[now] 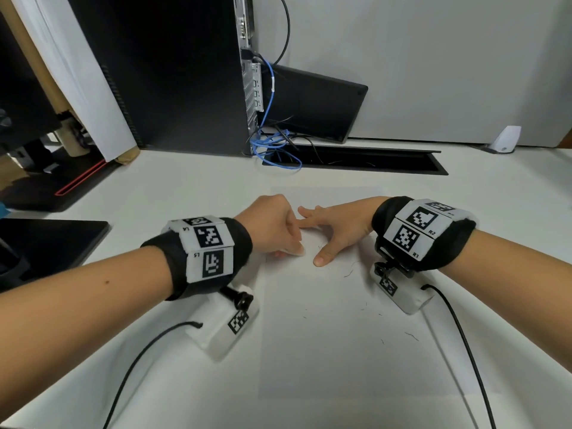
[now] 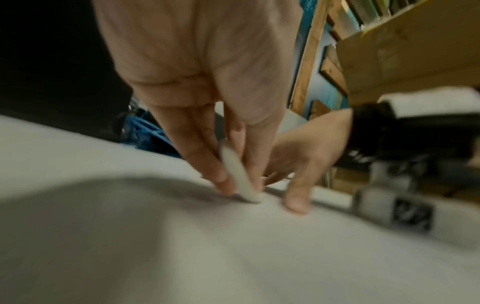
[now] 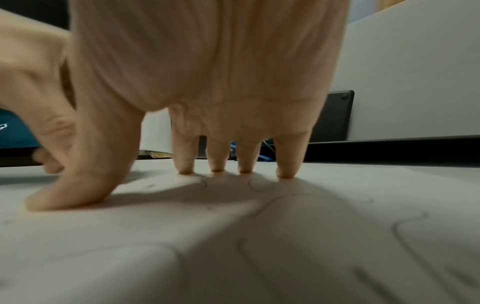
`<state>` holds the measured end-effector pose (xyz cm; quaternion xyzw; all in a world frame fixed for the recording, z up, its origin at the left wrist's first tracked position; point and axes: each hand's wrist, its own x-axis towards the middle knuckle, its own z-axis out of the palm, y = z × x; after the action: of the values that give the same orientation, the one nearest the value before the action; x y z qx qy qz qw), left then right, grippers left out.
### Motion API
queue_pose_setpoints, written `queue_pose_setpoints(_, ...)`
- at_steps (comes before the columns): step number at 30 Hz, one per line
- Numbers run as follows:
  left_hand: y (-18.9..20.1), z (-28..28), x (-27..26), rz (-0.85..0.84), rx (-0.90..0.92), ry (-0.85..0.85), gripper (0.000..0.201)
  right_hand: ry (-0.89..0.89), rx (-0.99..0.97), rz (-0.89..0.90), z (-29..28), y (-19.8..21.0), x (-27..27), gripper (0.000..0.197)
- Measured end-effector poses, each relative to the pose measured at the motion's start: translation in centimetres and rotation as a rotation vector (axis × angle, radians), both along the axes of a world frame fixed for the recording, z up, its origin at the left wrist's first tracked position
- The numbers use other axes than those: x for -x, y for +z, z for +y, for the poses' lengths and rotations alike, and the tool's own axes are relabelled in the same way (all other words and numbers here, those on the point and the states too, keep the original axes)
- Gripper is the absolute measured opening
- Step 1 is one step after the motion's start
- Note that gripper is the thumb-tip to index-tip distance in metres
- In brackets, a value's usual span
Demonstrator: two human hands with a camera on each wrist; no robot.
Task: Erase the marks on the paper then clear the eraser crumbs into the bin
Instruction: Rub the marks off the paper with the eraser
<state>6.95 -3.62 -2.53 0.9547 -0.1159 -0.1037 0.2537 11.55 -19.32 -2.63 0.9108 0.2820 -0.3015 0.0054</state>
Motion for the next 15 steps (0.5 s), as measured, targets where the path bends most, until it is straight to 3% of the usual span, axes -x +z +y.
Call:
queue_pose_setpoints(4, 0.5, 0.6, -1.2, -0.111, -0.022, 0.102, 0.011, -0.011, -0.006, 0.0, 0.0, 0.0, 0.1, 0.092)
queue_pose_setpoints(9, -0.1, 0.3, -0.3, -0.03, 0.018, 0.037, 0.008, -0.002, 0.001, 0.007, 0.0, -0.1, 0.0, 0.092)
queue_pose_setpoints(15, 0.0, 0.2, -1.0, -0.089, 0.0, 0.086, 0.015, -0.009, -0.011, 0.008, 0.1, 0.1, 0.2, 0.092)
